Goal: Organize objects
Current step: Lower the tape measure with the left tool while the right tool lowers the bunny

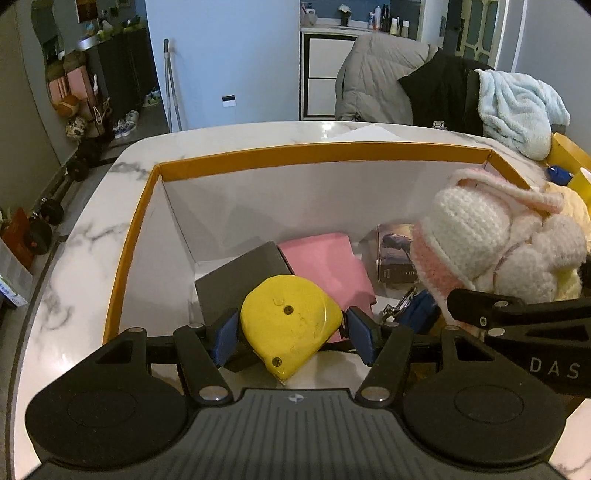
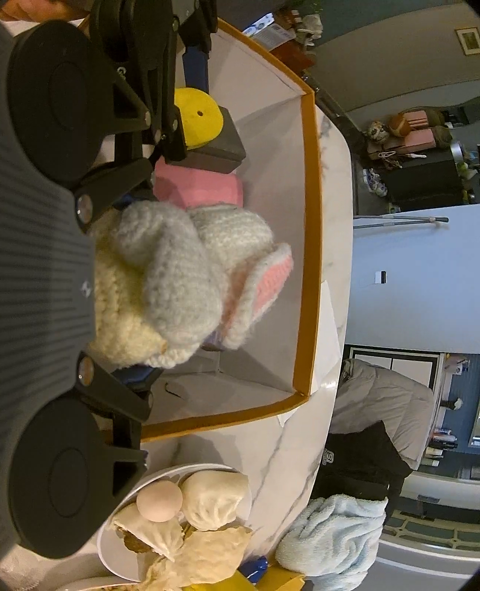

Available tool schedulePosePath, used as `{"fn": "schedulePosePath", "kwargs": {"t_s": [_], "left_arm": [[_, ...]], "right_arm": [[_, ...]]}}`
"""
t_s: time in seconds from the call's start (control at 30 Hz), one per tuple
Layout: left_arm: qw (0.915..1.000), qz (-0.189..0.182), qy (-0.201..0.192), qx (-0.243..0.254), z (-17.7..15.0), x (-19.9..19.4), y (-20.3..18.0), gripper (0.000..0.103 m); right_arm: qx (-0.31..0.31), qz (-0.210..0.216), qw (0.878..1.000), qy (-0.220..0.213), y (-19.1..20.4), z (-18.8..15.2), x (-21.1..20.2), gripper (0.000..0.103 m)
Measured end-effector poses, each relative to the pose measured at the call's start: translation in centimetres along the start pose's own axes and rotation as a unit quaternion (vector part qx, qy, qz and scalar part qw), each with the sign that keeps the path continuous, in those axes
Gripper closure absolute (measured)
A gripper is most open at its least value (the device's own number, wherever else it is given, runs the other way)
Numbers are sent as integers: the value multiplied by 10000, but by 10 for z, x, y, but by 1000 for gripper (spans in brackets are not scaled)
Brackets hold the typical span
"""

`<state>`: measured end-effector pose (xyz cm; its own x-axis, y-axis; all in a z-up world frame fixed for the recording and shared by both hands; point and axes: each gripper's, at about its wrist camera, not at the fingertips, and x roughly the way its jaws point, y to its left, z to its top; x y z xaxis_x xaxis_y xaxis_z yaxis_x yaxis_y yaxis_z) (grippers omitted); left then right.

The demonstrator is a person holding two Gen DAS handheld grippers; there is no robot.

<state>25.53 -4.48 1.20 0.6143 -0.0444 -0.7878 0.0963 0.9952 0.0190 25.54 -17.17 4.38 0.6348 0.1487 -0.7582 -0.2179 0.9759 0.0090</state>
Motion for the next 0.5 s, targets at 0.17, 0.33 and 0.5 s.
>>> {"fn": "schedulePosePath", "kwargs": {"t_s": [0.17,0.33,0.5], "left_arm": [[10000,35,57,-22,3,1,-2,30],[9999,114,93,13,3,2,-4,30],[9995,207,223,58,4,6,-4,30]], "right_arm": [[-107,-45,9999,33,1,0,2,28],[-343,-219,9990,191,8,0,6,27],[-483,-316,9976,389,10,5,14,26]]}}
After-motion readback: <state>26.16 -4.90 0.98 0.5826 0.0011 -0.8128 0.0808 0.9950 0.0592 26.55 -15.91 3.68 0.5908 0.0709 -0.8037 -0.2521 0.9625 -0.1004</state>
